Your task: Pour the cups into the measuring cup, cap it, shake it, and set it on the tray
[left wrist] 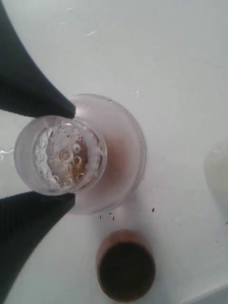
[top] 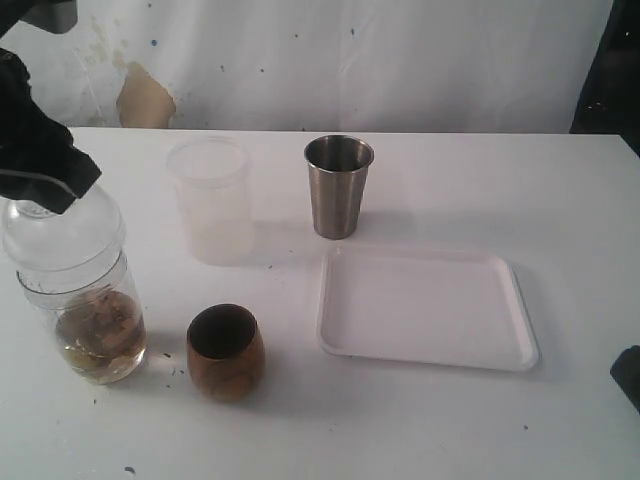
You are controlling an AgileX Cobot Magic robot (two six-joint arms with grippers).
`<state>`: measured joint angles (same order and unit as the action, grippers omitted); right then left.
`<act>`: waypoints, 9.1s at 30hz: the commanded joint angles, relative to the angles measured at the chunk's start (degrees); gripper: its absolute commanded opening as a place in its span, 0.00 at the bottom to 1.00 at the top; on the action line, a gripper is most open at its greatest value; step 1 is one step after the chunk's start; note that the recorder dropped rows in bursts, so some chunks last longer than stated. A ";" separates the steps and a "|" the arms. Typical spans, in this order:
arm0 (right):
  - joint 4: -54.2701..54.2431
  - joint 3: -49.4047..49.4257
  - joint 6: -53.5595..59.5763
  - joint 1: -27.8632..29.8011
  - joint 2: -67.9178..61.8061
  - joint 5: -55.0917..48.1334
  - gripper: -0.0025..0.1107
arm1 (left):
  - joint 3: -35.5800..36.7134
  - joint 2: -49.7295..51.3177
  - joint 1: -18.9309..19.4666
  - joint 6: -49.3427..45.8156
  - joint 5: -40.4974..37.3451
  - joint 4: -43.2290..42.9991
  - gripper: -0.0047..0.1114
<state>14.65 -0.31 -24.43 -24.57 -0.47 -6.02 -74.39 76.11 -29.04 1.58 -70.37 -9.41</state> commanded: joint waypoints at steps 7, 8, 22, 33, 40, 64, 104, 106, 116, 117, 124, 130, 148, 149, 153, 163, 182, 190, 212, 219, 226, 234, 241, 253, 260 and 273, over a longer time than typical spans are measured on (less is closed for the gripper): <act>0.24 0.31 0.28 -0.14 0.31 -0.38 0.03 | 2.44 -0.75 4.60 -0.08 0.40 3.93 0.04; 0.24 0.31 0.28 -0.14 0.31 -0.38 0.03 | 2.34 -0.75 4.60 -0.08 0.40 4.43 0.04; 0.24 0.31 0.28 -0.14 0.31 -0.38 0.03 | 2.34 3.30 4.60 -0.08 0.67 4.31 0.04; 0.24 0.31 0.28 -0.14 0.31 -0.38 0.03 | 2.34 3.30 4.60 -0.08 3.18 4.20 0.04; 0.24 0.31 0.28 -0.14 0.31 -0.38 0.03 | 2.34 3.30 4.60 -0.08 3.45 4.20 0.04; 0.24 0.31 0.28 -0.14 0.31 -0.38 0.03 | 2.45 7.29 4.99 -0.09 1.14 6.27 0.04; 0.35 0.31 -1.18 -0.14 0.31 -0.38 0.03 | 8.64 5.56 10.69 -7.22 2.70 17.26 0.04; 0.35 0.31 -1.18 -0.14 0.31 -0.38 0.03 | 9.94 5.56 10.69 -7.22 3.98 17.26 0.04; 0.35 0.31 -1.18 -0.14 0.31 -0.38 0.03 | 10.16 5.15 10.59 -7.22 4.87 17.48 0.17; 0.35 0.31 -1.18 -0.14 0.31 -0.38 0.03 | 10.04 5.15 10.59 -7.22 4.87 17.48 0.23; 0.35 0.31 -1.18 -0.14 0.31 -0.38 0.03 | 5.95 5.15 10.59 -6.43 4.39 18.12 0.66; 0.35 0.31 -1.18 -0.14 0.31 -0.38 0.03 | 1.60 5.15 10.59 -6.33 3.02 18.12 0.69; 0.35 0.31 -1.18 -0.14 0.31 -0.27 0.03 | 28.51 -22.88 10.59 -8.44 44.46 26.01 0.69; 0.35 0.31 -1.18 -0.14 0.31 -0.27 0.03 | 32.58 -24.41 10.59 -8.80 49.43 27.33 0.69; 0.35 0.31 -1.18 -0.14 0.31 -0.27 0.03 | 47.20 -29.45 10.59 -9.61 63.95 33.16 0.69; 0.35 0.31 -1.18 -0.14 0.31 -0.27 0.03 | 66.16 -34.07 -1.48 -7.15 86.14 31.57 0.69; 0.35 0.31 -1.18 -0.14 0.31 -0.27 0.03 | 74.39 -16.11 -7.11 -4.60 112.29 24.06 0.86; 0.35 0.31 -1.18 -0.14 0.31 -0.37 0.03 | 74.39 0.62 -7.11 -4.95 126.84 30.42 0.86; 0.47 0.31 -1.18 -0.14 0.31 -0.38 0.03 | 62.64 26.14 -7.11 -2.01 140.33 35.41 0.82; 0.47 0.31 -1.18 -0.14 0.31 -0.38 0.03 | 61.28 26.14 -7.11 0.14 140.33 35.09 0.81; 0.48 0.31 -1.18 -0.14 0.31 -0.49 0.03 | 62.14 24.89 -7.11 -1.58 140.33 38.79 0.06; 0.48 0.31 -1.18 -0.14 0.31 -0.49 0.03 | 66.11 12.93 -7.11 -2.65 140.33 60.70 0.04; 0.48 0.31 -1.18 -0.14 0.31 -0.49 0.03 | 64.65 0.50 -7.11 -13.33 136.32 27.25 0.04; 0.48 0.31 -1.18 -0.14 0.31 -0.49 0.03 | 59.43 -10.74 -7.11 -23.11 117.22 30.15 0.04; 0.48 0.31 -1.18 -0.14 0.31 -0.49 0.03 | 56.65 -12.06 -7.00 -28.11 121.34 67.01 0.04; 0.48 0.31 -1.18 -0.14 0.31 -0.49 0.03 | 56.65 -13.49 -6.90 -26.67 112.81 41.56 0.04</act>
<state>14.54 -0.31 -25.54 -24.57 -0.47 -6.34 -17.00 63.58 -35.50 -20.20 45.41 52.97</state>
